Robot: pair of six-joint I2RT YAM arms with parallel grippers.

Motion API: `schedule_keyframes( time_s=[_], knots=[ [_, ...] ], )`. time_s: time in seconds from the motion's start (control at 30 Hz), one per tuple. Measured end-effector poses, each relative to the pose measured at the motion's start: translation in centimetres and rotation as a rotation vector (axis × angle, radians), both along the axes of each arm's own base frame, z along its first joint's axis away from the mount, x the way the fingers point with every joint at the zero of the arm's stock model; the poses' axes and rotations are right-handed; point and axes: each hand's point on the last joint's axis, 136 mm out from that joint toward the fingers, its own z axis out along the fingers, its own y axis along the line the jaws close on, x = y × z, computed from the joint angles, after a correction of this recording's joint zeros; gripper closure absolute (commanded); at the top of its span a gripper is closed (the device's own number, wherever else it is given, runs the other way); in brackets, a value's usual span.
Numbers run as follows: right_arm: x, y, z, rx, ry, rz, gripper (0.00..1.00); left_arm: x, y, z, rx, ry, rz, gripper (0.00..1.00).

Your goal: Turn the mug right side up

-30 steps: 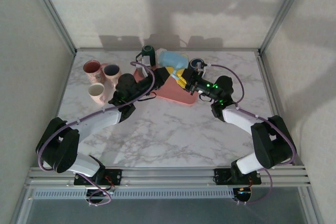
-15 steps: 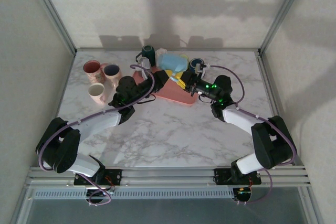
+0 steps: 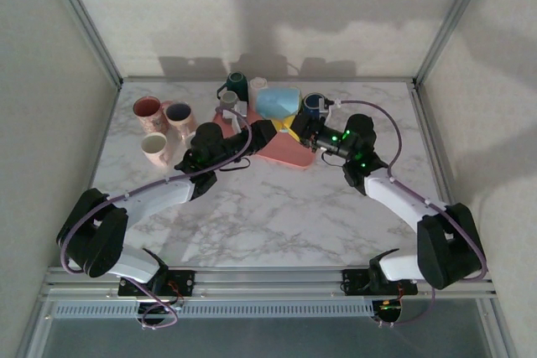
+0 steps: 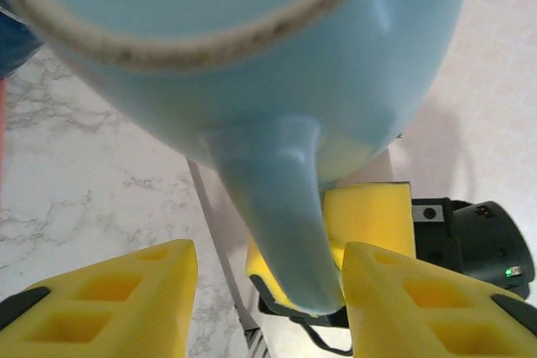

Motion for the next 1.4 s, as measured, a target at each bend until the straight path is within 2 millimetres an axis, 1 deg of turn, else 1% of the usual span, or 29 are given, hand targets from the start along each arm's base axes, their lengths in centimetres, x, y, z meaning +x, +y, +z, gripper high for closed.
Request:
schedule_keyframes(
  time_s=[0.1,0.17,0.33,0.4,0.5,0.73,0.87,1.07,1.23,1.4],
  knots=[
    [-0.5,-0.6,-0.2,-0.072,-0.022,-0.019,1.0,-0.1,0.1,-0.4,0.039,0.001,-0.001,0.46],
    [-1.0,-1.1,0.0,-0.125,-0.051,-0.035,1.0,-0.2,0.2,-0.3,0.072,-0.009,0.001,0.45],
    [-2.0,-2.6,0.8,-0.25,-0.141,-0.079,1.0,-0.4,0.7,0.8,0.146,-0.059,0.01,0.43],
    [-2.2,-3.2,0.6,-0.313,-0.159,-0.101,1.0,-0.6,0.8,1.1,0.176,-0.08,0.01,0.42],
    [-2.2,-4.3,-0.4,-0.418,-0.166,-0.135,1.0,-0.8,1.1,1.1,0.226,-0.1,0.008,0.42],
    [-2.2,-7.8,-4.3,-0.716,-0.125,-0.198,1.0,-0.8,1.7,0.1,0.352,-0.123,0.008,0.41],
    [-2.2,-9.8,-5.5,-0.877,-0.124,-0.224,1.0,-0.8,2.0,-0.4,0.419,-0.134,0.006,0.4],
    [-0.7,-12.4,-7.1,-1.107,-0.115,-0.26,1.0,-1.0,2.3,-1.4,0.481,-0.137,-0.007,0.4],
    [1.6,-14.7,-9.2,-1.318,-0.076,-0.268,1.0,-0.8,2.4,-2.3,0.519,-0.135,-0.006,0.4],
    [3.9,-17.5,-11.2,-1.458,-0.008,-0.287,1.0,-0.6,2.6,-3.8,0.569,-0.112,-0.006,0.4]
  ],
)
